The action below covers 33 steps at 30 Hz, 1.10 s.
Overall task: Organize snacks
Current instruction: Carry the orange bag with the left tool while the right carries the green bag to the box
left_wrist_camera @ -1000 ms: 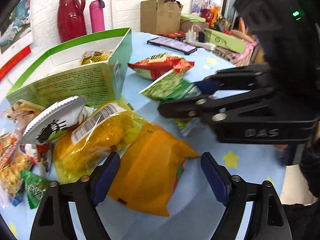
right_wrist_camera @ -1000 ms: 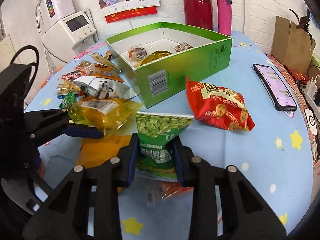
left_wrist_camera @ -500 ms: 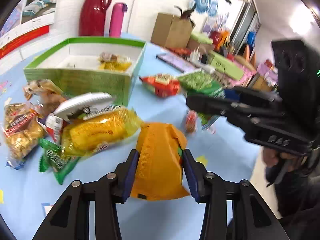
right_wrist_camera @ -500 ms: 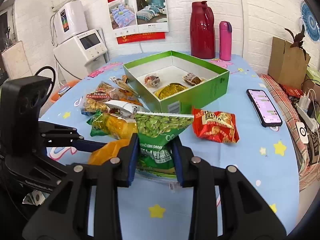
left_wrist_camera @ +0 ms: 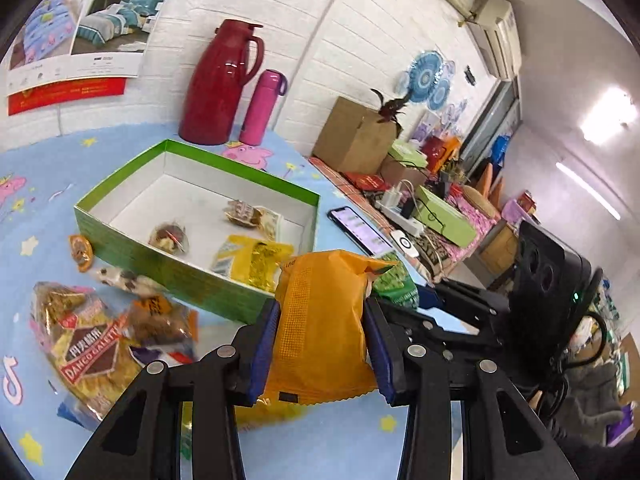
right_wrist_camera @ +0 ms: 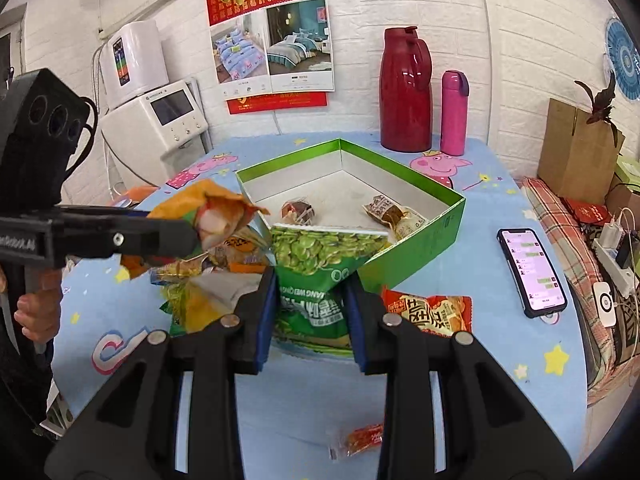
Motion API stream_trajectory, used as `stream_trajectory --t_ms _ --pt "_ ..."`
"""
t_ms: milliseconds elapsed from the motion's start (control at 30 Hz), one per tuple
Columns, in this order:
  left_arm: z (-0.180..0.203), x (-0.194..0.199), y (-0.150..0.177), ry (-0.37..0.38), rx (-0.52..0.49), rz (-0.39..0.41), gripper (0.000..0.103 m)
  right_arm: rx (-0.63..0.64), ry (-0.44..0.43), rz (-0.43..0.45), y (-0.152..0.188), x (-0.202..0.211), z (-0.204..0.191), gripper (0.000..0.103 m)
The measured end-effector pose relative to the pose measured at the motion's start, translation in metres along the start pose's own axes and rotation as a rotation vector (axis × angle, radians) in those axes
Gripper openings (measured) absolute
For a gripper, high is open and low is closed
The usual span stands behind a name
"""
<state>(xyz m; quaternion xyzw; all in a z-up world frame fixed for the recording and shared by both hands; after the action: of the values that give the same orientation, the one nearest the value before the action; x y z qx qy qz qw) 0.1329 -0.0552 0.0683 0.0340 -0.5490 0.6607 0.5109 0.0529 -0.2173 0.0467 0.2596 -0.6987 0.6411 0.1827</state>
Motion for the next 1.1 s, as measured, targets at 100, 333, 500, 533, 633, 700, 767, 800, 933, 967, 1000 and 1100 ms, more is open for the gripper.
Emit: stream_trajectory --t_ms 100,333,500,533,633,700,767,800,933,967,1000,1100 --pt "-0.013 -0.014 -0.025 -0.038 0.026 -0.006 0.042 0.002 0.013 0.003 -0.009 -0.012 0.003 0.034" --pt "-0.034 -0.049 -0.054 -0.108 0.055 -0.020 0.042 0.027 0.036 -0.003 -0.030 -0.044 0.006 0.034" --pt "-0.049 -0.071 -0.066 -0.148 0.069 -0.028 0.042 0.041 0.065 -0.014 -0.037 -0.074 0.012 0.035" --pt "-0.052 -0.074 -0.067 -0.155 0.069 -0.027 0.042 0.034 0.061 -0.013 -0.037 -0.081 0.016 0.036" --pt "-0.063 -0.084 -0.068 -0.194 0.083 -0.024 0.075 0.034 0.077 -0.034 -0.035 -0.096 0.023 0.076" --pt "-0.072 -0.084 -0.064 -0.229 0.117 -0.003 0.094 0.038 0.092 -0.029 -0.032 -0.096 0.026 0.082" --pt "-0.077 -0.081 -0.059 -0.239 0.127 0.028 0.094 0.035 0.075 -0.023 -0.030 -0.092 0.029 0.082" --pt "-0.079 -0.081 -0.058 -0.247 0.129 0.021 0.094 0.028 0.076 -0.023 -0.029 -0.091 0.031 0.082" --pt "-0.079 -0.082 -0.053 -0.262 0.132 -0.001 0.094 -0.016 0.069 -0.051 -0.028 -0.089 0.037 0.082" --pt "-0.075 -0.080 -0.052 -0.265 0.123 -0.002 0.094 -0.027 0.065 -0.054 -0.028 -0.086 0.038 0.082" --pt "-0.072 -0.077 -0.051 -0.268 0.114 0.000 0.094 -0.039 0.059 -0.052 -0.029 -0.082 0.039 0.082" --pt "-0.058 -0.066 -0.049 -0.276 0.077 0.011 0.094 -0.063 0.059 -0.014 -0.035 -0.061 0.039 0.083"
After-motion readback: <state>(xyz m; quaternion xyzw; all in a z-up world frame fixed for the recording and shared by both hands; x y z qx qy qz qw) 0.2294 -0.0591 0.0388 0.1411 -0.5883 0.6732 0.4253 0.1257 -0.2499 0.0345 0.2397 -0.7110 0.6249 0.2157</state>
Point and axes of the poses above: each gripper's, at about its wrist camera, not at the fingertips, and x roughly against the way its jaws point, z to its right, y to its underside, the point moved 1 cm from there along -x, roughly the way its jaws point, and after that the axes turned 1 degree about -y, right-handed, at the moved point
